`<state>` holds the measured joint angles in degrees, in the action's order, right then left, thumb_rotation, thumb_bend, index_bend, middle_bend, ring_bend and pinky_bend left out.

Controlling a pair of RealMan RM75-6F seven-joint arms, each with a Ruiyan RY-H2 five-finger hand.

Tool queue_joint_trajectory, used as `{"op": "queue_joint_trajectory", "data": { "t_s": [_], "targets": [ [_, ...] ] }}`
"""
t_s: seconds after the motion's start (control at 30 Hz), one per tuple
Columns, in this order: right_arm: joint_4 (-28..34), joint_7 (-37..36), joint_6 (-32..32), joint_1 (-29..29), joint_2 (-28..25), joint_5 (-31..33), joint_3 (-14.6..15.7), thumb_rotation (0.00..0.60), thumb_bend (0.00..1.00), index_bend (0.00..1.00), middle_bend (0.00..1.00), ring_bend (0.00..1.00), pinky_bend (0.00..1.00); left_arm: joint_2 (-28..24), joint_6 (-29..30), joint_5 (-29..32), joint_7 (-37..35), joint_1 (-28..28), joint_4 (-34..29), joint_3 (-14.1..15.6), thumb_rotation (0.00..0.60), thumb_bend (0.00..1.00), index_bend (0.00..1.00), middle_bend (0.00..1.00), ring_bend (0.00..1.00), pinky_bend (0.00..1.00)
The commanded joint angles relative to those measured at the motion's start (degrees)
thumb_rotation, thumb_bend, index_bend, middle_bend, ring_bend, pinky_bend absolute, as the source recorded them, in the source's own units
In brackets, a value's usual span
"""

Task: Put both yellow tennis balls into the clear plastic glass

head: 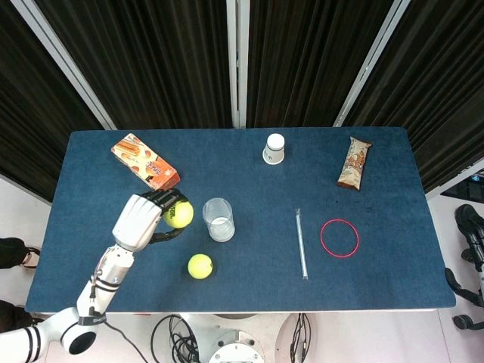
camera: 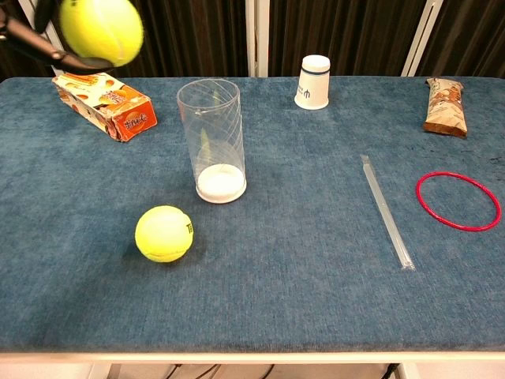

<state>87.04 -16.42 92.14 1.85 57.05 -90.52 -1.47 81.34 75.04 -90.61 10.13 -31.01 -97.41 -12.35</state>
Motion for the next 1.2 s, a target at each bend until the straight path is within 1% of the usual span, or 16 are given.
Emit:
{"op": "queue_joint_trajectory", "data": {
  "t_s": [0.03,0.13,0.27,0.5,0.7,0.93,1.0,1.03,1.13,1.2],
  "targets": [
    [-0.37,-0.65,0.15,0.12,-0.08,0.2,-0.11,0.6,0.31,0.0,0.0,0.0,0.0,1.89,-2.75,1.98,-2.68,-2.65,0.33,-1.66,0.6,0.21,0.55,0.53,0.49,0.68],
    [-0.78,-1.28,0.1,0.13,-0.17,0.33,-0.17,0.6,0.31,0.0,0.0,0.0,0.0,3.65,-4.79,3.81,-2.82,-4.49,2.04,-2.4,0.6,0.21,0.55,0.53,0.49,0.68],
    [-1.12,-1.78,-0.28,0.02,-0.16,0.74,-0.32,0.6,0.31,0.0,0.0,0.0,0.0,5.46,-5.34,5.09,-2.79,-5.56,3.75,-2.76,0.6,0.21,0.55,0.53,0.49,0.68],
    [-1.51,-2.06,-1.43,-0.46,0.06,1.11,-0.41,0.6,0.31,0.0,0.0,0.0,0.0,7.14,-6.83,7.13,-3.42,-6.94,6.49,-2.57,0.6,0.21,0.55,0.52,0.49,0.68],
    [-1.25,-1.64,-2.04,-0.82,0.02,1.27,-0.53,0.6,0.31,0.0,0.0,0.0,0.0,8.02,-6.94,6.95,-3.43,-7.6,6.97,-1.76,0.6,0.2,0.46,0.47,0.47,0.67],
    [-0.72,-1.35,-2.1,-1.01,-0.08,0.99,-0.53,0.6,0.31,0.0,0.0,0.0,0.0,9.31,-7.7,8.02,-2.72,-8.78,7.9,-1.89,0.6,0.19,0.42,0.45,0.46,0.67],
    [-0.93,-1.54,-2.21,-0.96,-0.02,1.24,-0.54,0.6,0.31,0.0,0.0,0.0,0.0,9.41,-7.94,8.43,-2.96,-8.95,8.1,-1.87,0.6,0.18,0.38,0.42,0.43,0.64],
    [-1.07,-1.65,-2.26,-0.95,0.0,1.35,-0.56,0.6,0.31,0.0,0.0,0.0,0.0,9.39,-8.13,8.58,-3.11,-9.02,8.13,-1.81,0.6,0.18,0.34,0.39,0.4,0.61],
    [-1.53,-2.1,-2.3,-0.88,0.11,1.54,-0.57,0.6,0.31,0.0,0.0,0.0,0.0,8.99,-9.17,8.85,-3.64,-9.35,8.18,-1.31,0.6,0.15,0.19,0.23,0.22,0.45],
    [-1.76,-2.34,-2.22,-0.82,0.17,1.55,-0.56,0.6,0.31,0.0,0.0,0.0,0.0,8.74,-9.26,8.35,-4.37,-9.54,8.18,-1.05,0.6,0.13,0.12,0.14,0.12,0.36]
  ]
}}
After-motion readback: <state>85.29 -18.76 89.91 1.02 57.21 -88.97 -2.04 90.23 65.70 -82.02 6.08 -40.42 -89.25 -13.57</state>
